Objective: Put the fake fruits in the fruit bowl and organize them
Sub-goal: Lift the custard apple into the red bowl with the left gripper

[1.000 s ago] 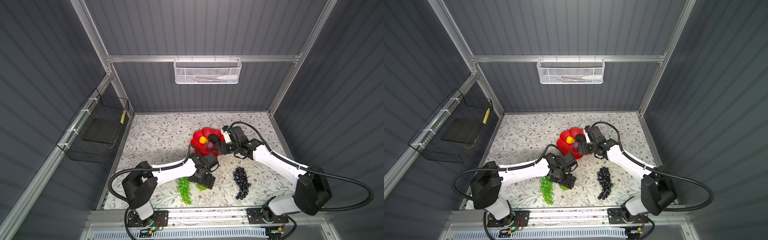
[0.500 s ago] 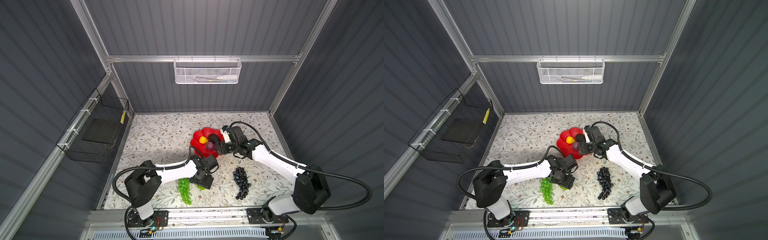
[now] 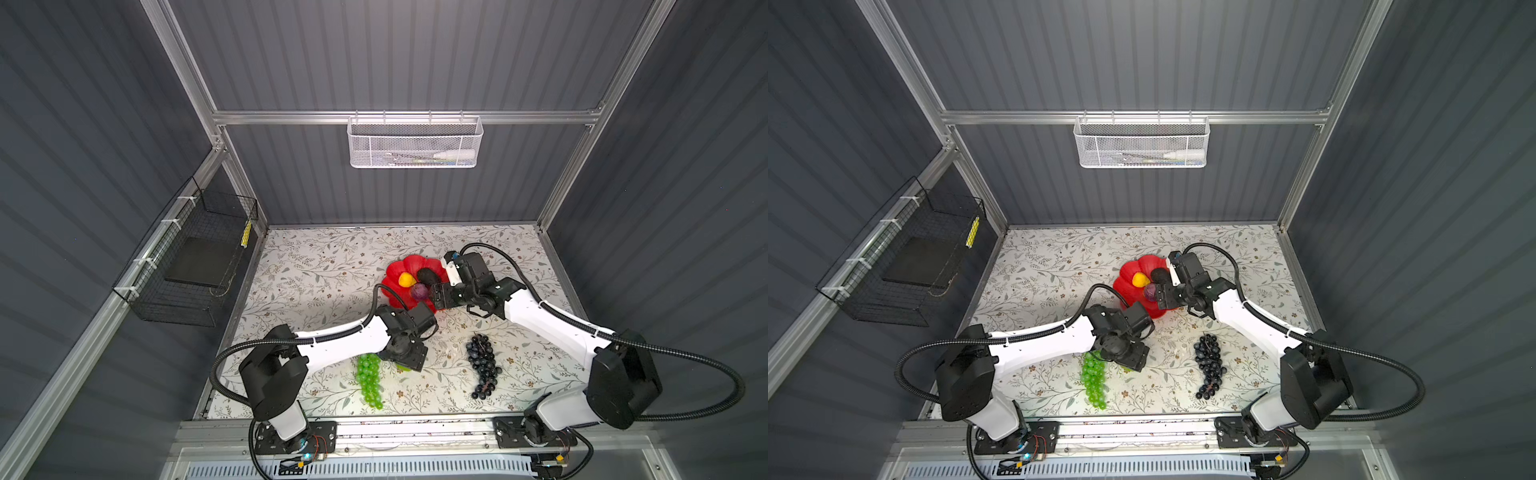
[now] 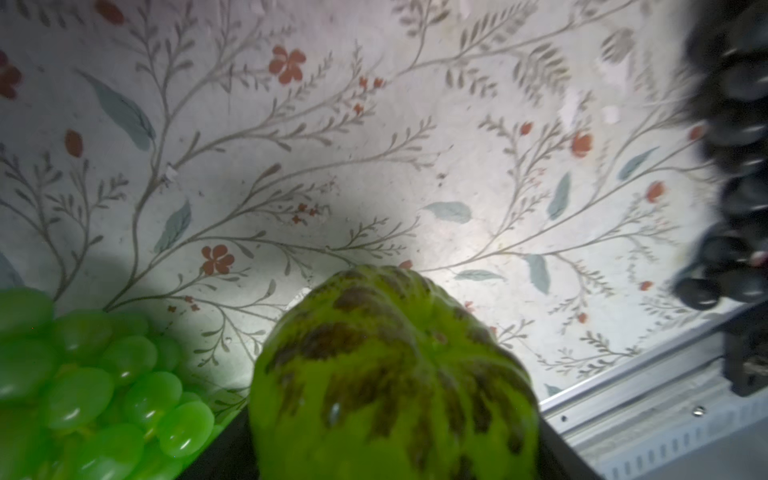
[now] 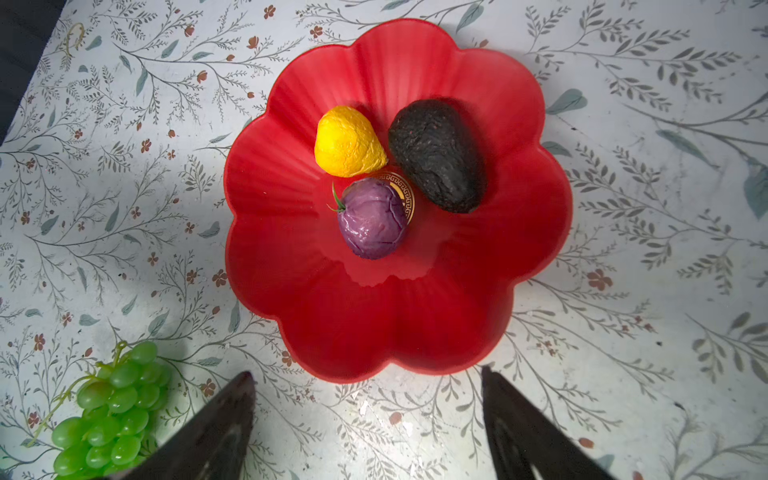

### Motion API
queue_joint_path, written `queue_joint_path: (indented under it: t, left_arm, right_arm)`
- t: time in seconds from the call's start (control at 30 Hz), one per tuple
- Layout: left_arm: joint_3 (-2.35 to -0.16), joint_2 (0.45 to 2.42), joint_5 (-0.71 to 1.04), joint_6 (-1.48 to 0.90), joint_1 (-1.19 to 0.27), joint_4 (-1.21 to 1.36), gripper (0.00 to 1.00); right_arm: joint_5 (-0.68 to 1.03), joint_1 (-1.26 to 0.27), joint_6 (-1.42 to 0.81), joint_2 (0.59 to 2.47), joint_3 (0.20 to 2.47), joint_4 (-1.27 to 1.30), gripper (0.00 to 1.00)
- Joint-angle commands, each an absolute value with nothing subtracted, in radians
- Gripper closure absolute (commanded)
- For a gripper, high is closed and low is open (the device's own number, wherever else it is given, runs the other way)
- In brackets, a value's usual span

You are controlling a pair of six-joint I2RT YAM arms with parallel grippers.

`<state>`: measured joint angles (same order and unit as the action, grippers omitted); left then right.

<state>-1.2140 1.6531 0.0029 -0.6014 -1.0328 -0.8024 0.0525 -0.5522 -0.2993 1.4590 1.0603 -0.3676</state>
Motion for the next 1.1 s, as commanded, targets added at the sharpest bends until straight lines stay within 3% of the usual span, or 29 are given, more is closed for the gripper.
queue_joint_path:
  t: [0.0,0.23,0.63,1.07]
  left_arm:
    - [-1.313,1.635,0.031,-0.559,-0.962,-0.864,0.47]
    - [-1.531,1.742,0.077,-0.46,-0.795,-0.897,0.46]
    - [-1.791,2.061,0.107,-0.377,-0.637,-0.881,0.46]
    - [-1.92,2.234,0.16,-0.372,-0.602,-0.847,0.44]
  right_arm:
    - [0.051,-0.549,-0.294,1.428,1.068,-0.383,0.15]
    - [0.066,-0.55,-0.304,1.401,1.057,-0.382,0.15]
    - [0.082,-0.549,-0.291,1.351,1.023,-0.431,0.15]
    - [0.11,-0.538,-0.286,1.372,1.011,-0.457,0.15]
